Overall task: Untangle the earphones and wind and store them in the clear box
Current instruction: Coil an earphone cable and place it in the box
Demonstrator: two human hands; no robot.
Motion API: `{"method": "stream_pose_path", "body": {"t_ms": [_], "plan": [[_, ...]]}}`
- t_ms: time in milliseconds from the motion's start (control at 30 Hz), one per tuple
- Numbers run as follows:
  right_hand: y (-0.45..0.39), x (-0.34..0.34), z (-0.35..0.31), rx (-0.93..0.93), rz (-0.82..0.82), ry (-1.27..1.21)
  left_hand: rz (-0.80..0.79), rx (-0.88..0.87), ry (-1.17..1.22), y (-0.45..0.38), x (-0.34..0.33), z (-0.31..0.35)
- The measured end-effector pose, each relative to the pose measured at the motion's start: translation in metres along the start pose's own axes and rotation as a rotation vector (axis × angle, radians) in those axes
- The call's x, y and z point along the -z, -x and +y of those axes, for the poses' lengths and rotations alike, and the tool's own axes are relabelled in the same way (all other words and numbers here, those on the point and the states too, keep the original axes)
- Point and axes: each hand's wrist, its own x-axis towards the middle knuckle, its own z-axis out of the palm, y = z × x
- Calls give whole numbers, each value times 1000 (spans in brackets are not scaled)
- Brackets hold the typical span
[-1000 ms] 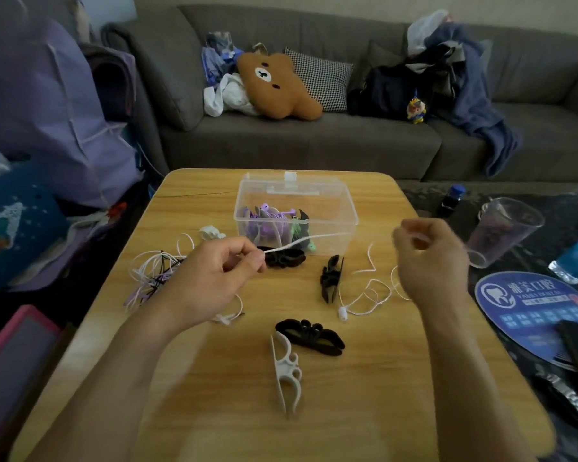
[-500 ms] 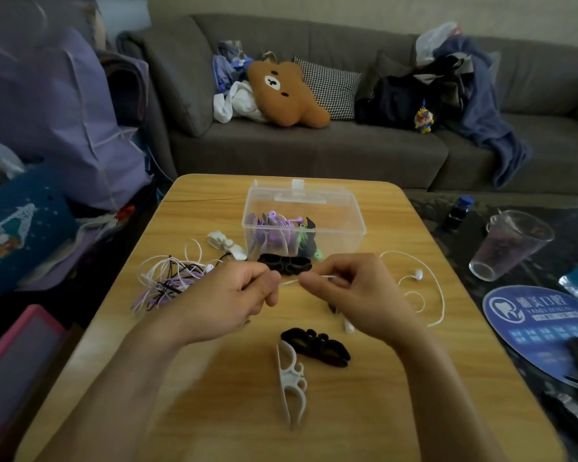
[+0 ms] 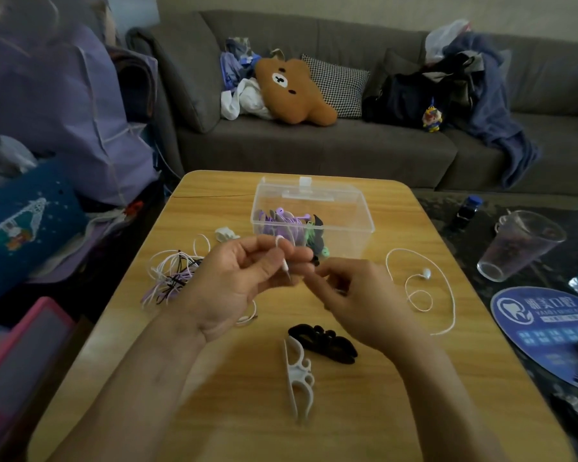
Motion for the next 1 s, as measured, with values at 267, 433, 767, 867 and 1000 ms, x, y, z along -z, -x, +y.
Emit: {"method": "stream_pose_path", "body": {"t_ms": [267,433,767,867,1000], "plan": [[4,-43,-16,269,14,224,228,-139,-179,-12,3,-19],[3,-31,-11,247,32,178,137,-180,-789,-12,9,-30],[4,14,7,-26,210,-146,-108,238,-563,-6,5,-12],[2,14,9,-115,220,-149,-81,284,-411,-7,7,-9],[1,6,8,-174,208,-164,-14,220,-206,-9,12,-8]]}}
